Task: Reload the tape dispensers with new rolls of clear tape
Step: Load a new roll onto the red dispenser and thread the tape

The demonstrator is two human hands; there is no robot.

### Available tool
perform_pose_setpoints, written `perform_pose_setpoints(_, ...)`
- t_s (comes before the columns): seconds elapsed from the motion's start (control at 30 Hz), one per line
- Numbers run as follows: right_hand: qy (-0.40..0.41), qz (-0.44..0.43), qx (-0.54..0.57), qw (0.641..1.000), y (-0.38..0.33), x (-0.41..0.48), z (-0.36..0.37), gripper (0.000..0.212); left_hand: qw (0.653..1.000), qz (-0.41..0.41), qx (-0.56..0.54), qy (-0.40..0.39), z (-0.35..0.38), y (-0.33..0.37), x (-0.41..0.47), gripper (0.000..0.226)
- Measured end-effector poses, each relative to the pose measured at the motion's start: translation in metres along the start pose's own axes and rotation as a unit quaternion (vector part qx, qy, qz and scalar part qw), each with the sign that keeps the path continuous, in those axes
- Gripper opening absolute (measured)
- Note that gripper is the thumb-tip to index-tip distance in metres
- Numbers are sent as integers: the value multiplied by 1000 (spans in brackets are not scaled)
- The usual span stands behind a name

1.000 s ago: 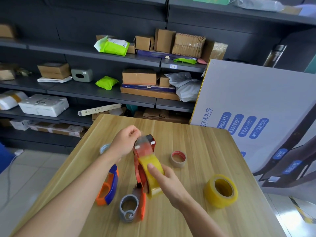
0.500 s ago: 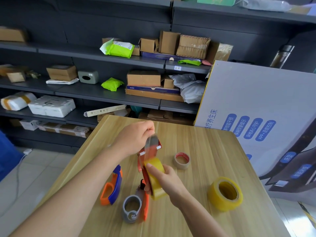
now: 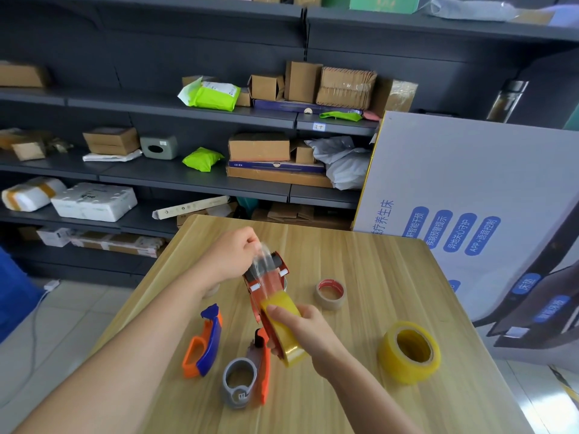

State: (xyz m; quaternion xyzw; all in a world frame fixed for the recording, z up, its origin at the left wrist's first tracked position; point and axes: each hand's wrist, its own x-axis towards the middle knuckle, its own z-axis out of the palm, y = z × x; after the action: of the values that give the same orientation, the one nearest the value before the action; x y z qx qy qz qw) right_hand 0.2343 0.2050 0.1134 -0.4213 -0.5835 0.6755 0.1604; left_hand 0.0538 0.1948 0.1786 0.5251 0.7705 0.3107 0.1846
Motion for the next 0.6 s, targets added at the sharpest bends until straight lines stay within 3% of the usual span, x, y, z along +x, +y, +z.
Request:
perform_pose_setpoints(0.27,-39,-4,9,999,5,-3,3,18,997,-47,54,10,0,2,2,18)
perform_pose_setpoints(0.4,-59,-4,-2,998,5,-2,5,26,994,-74,64,39,5,-4,2,18)
perform_pose_setpoints(0.53,-83,-3,-28,996,5,-2,5,42,990,-120,-13,71,5,-11,5,16)
perform_pose_setpoints(0.6,-105,-11,-43,993,7,-1,5,33,988,-135,-22,74,3,-10,6,17)
